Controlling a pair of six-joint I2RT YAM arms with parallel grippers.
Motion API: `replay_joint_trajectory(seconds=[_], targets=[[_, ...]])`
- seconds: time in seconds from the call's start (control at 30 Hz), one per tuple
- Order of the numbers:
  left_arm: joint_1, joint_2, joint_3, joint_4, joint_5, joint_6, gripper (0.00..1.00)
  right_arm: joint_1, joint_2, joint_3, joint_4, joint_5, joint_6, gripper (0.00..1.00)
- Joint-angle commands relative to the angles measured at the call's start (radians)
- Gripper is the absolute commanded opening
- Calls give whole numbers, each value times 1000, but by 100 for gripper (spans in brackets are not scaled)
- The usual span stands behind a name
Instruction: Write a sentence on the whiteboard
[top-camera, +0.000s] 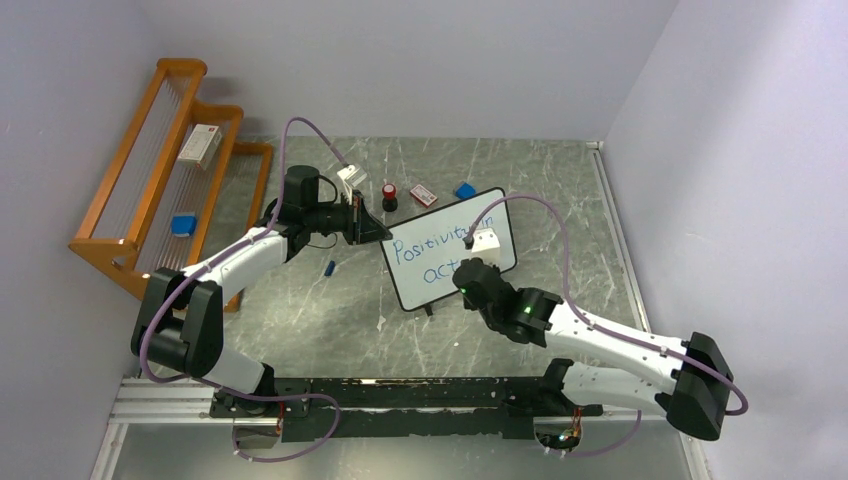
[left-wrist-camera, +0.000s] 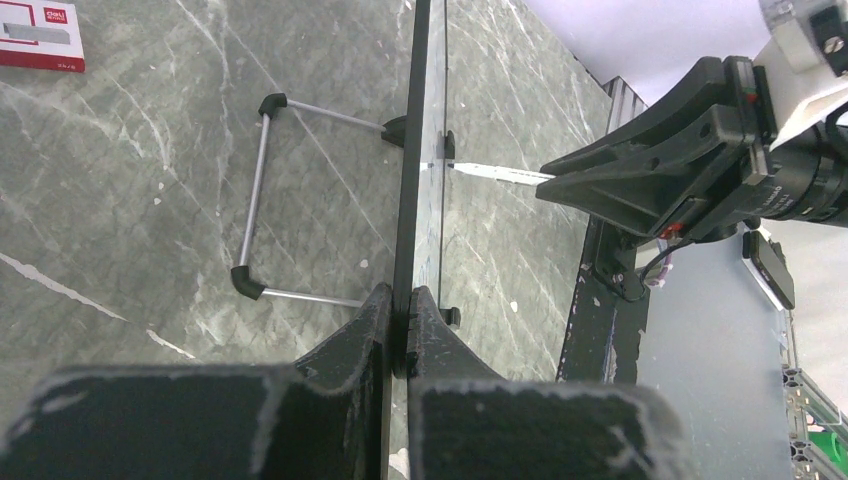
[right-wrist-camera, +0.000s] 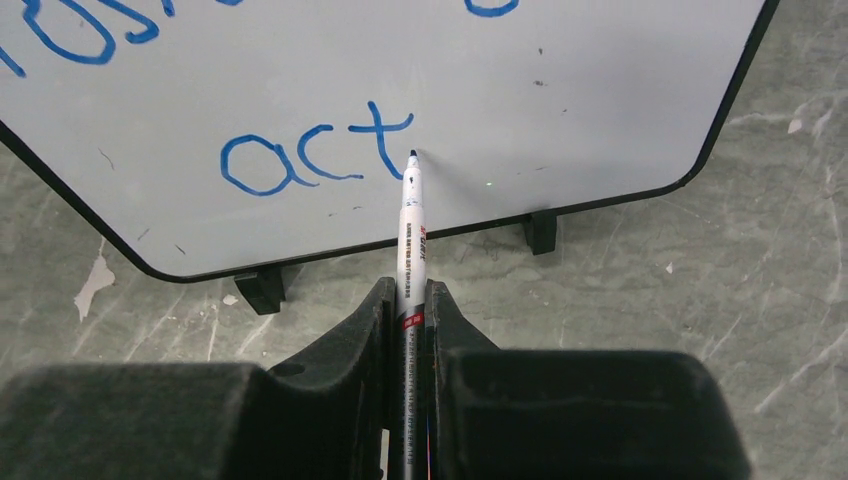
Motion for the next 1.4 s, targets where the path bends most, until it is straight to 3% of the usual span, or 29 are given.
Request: replay_joint_trajectory(seconds=[0.0,0.67,1.37], targets=[[-2,34,-2,-73,-65,52,5,-7,-46,1,18,40,2,0],[-2,33,-1,-75,-62,56,5,-57,-22,-11,108,19,-34,0],[-2,29,3,-86,-75,65,5,-71,-68,-16,16,-13,-17,0]])
